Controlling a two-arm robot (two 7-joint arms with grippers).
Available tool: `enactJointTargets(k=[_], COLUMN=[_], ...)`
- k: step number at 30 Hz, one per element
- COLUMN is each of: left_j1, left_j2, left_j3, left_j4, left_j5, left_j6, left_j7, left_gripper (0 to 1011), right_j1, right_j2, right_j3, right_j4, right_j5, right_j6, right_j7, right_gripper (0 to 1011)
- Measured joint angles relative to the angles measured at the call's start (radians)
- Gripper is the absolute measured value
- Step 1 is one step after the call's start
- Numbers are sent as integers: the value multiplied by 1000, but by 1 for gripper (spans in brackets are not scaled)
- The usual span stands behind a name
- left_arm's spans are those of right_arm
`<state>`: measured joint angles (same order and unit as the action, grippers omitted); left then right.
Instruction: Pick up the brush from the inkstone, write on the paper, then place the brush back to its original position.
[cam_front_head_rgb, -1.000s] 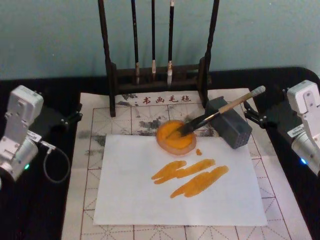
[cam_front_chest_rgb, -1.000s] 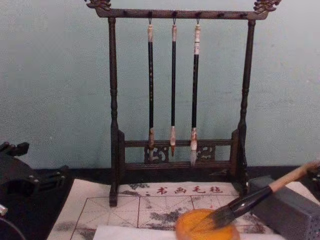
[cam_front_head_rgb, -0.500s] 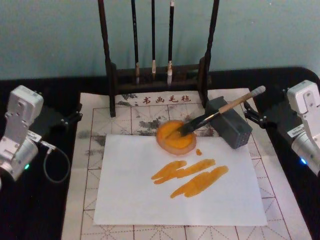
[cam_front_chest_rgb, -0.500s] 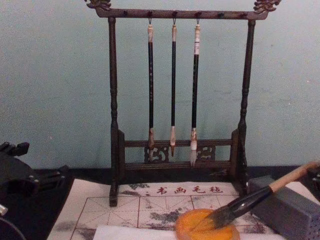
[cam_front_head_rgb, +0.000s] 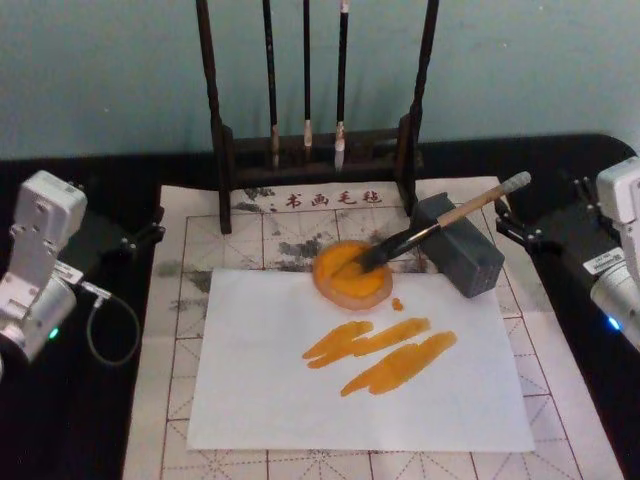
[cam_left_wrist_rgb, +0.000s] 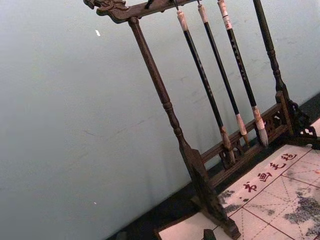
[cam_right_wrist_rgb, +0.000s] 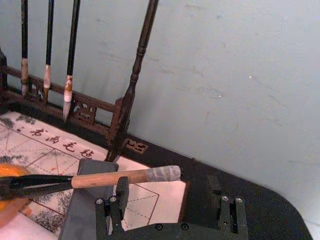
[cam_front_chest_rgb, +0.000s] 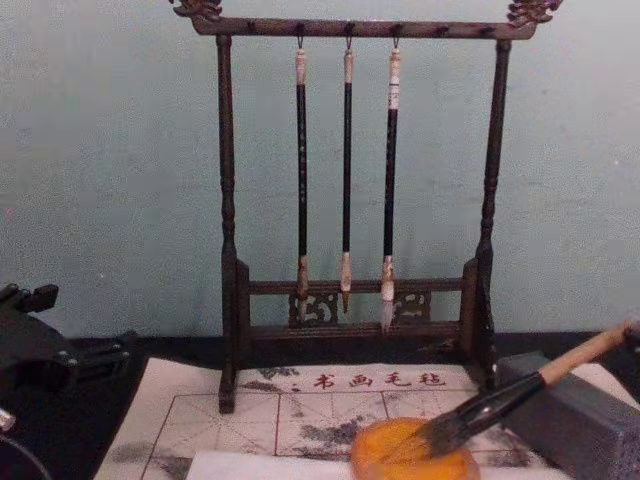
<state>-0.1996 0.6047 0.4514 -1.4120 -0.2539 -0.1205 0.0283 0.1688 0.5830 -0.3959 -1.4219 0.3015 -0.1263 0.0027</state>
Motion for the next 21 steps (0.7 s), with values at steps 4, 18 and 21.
enactJointTargets(k=[4,18,21], left_j1=[0,0,0], left_j2=[0,0,0], left_j3=[0,0,0], left_j4=[0,0,0], left_j5=[0,0,0], left_j6=[0,0,0], left_j7=[0,0,0], left_gripper=[1001,1001,1001], right_j1=[-20,-91,-91], right_j2=[-6,-62,-81], right_j3=[26,148,170], right_j4=[-10,-37,-29], right_j5=[35,304,358], right_j6=[-3,51,77], right_j7=[19,180,212], right_gripper=[1000,1000,1000])
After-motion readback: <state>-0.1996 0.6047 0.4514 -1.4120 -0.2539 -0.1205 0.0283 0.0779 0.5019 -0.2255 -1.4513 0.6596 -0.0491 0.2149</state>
